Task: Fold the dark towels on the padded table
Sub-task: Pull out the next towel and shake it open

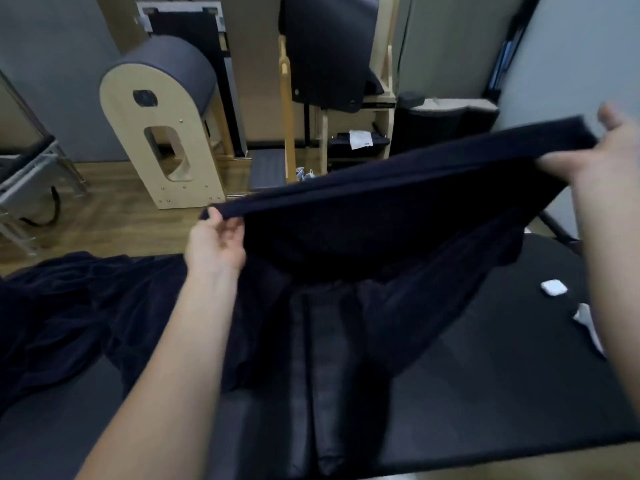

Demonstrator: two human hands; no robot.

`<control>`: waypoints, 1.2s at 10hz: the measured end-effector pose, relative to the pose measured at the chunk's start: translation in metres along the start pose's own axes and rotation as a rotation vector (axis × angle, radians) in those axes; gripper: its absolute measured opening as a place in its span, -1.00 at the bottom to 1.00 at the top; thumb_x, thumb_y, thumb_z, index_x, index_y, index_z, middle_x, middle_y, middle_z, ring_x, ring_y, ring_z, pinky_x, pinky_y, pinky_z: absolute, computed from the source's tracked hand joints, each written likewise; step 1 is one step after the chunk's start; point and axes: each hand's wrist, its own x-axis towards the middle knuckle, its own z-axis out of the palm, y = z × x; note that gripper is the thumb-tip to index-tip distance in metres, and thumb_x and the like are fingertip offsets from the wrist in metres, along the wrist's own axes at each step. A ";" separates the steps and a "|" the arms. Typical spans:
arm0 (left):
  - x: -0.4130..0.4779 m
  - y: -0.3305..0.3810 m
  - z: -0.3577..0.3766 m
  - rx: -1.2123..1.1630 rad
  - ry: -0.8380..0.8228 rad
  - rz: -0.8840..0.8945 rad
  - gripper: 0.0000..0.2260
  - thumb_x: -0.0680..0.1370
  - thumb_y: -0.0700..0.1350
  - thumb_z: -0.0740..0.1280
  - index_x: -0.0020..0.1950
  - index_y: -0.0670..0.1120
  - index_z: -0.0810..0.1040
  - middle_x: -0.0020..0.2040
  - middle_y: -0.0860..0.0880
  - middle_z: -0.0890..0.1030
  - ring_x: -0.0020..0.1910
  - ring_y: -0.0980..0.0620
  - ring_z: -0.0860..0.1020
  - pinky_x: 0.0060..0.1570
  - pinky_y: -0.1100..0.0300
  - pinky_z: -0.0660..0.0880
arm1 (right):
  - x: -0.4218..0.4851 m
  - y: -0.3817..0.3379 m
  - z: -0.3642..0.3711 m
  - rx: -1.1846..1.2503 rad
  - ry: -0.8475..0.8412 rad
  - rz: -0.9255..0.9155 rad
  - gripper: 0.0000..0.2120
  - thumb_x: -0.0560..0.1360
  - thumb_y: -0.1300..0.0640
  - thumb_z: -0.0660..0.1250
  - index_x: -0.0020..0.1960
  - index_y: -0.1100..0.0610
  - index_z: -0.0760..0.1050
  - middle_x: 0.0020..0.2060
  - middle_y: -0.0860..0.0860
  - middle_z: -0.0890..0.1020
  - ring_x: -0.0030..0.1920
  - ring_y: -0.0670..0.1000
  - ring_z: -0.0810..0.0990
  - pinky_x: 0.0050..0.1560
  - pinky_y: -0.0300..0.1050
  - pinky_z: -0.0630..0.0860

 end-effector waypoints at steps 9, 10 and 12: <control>-0.069 -0.141 -0.177 0.869 0.182 -0.234 -0.85 0.56 -0.28 0.23 -0.02 -0.16 0.59 -0.10 -0.17 0.67 -0.13 -0.06 0.59 -0.18 0.15 0.49 | -0.101 0.342 -0.180 -1.576 -0.728 0.175 -0.44 0.46 0.20 0.46 0.39 0.05 0.34 0.13 -0.04 0.58 0.21 -0.04 0.55 0.14 -0.20 0.47; -0.058 -0.121 -0.200 0.834 0.168 -0.312 -0.91 0.57 -0.17 0.32 0.02 -0.11 0.60 -0.07 -0.09 0.66 -0.09 -0.03 0.60 -0.14 0.15 0.49 | -0.113 0.366 -0.220 -1.619 -0.743 0.316 -0.78 0.45 0.33 0.43 0.02 0.06 0.59 0.00 -0.01 0.65 0.15 0.00 0.60 0.01 -0.28 0.50; -0.058 -0.131 -0.202 1.014 -0.059 -0.215 -0.87 0.50 -0.15 0.47 0.03 -0.09 0.67 -0.04 -0.04 0.70 -0.01 0.01 0.64 -0.06 0.21 0.55 | -0.122 0.366 -0.203 -1.032 -0.333 0.606 -0.71 0.53 0.40 0.23 0.20 0.15 0.39 -0.03 0.23 0.63 -0.09 0.13 0.63 -0.11 -0.02 0.56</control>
